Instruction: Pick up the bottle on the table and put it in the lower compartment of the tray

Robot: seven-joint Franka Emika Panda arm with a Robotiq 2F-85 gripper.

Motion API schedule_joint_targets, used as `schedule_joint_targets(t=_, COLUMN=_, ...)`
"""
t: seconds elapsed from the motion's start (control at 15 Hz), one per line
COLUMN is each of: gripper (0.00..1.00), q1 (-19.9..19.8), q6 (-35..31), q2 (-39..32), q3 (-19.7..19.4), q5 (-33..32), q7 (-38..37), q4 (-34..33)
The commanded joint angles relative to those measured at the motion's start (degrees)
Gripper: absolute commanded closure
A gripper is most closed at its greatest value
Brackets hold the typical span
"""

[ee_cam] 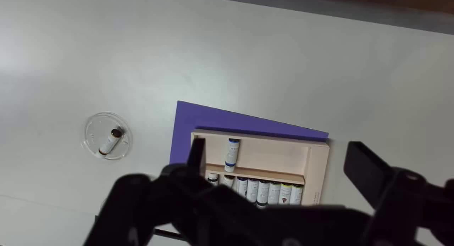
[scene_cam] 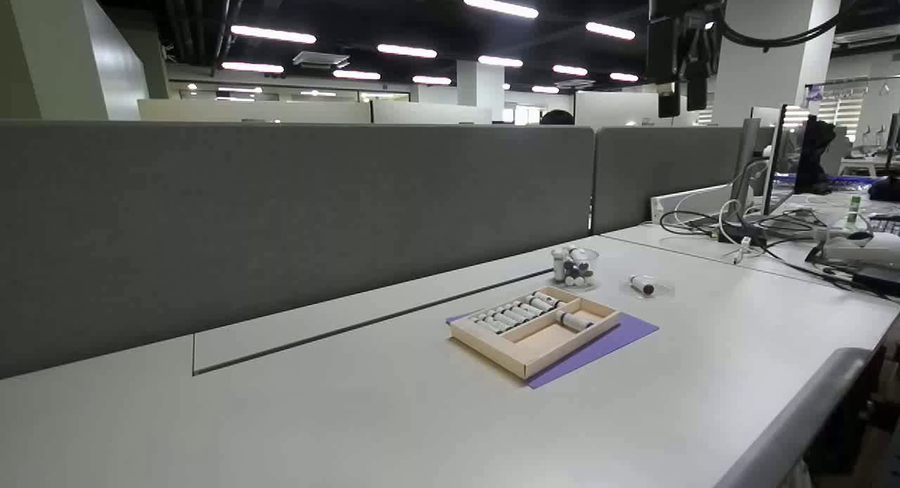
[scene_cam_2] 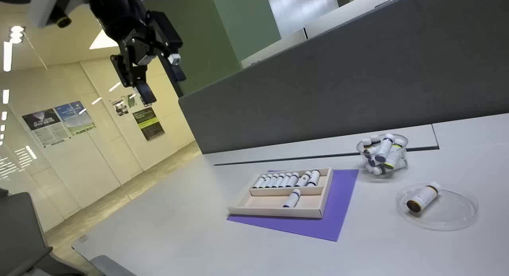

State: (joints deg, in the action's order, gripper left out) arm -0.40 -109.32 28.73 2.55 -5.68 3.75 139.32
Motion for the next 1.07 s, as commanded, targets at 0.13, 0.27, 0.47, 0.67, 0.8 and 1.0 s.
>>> schedule_joint_targets(t=0.13, gripper=0.00, q1=0.7, q6=0.0, q2=0.0, q3=-0.6, q5=-0.3, q7=-0.3, q4=-0.1)
schedule_joint_targets(t=0.27, gripper=0.00, q1=0.7, q6=0.0, q2=0.0, q3=-0.6, q5=-0.3, q7=-0.3, q4=-0.1)
schedule_joint_targets(t=0.47, gripper=0.00, q1=0.7, q6=0.0, q2=0.0, q3=-0.6, q5=-0.3, q7=-0.3, q4=-0.1)
schedule_joint_targets(t=0.67, gripper=0.00, q1=-1.3, q6=-4.5, q2=-3.5, q3=-3.1, q5=0.4, q7=-0.9, q4=-1.5)
schedule_joint_targets(t=0.8, gripper=0.00, q1=-3.0, q6=-10.4, q2=-6.8, q3=-5.9, q5=1.0, q7=-0.4, q4=-2.1)
schedule_joint_targets(t=1.0, gripper=0.00, q1=-5.8, q6=-23.5, q2=-14.9, q3=-9.8, q5=0.7, q7=0.4, q4=-3.5)
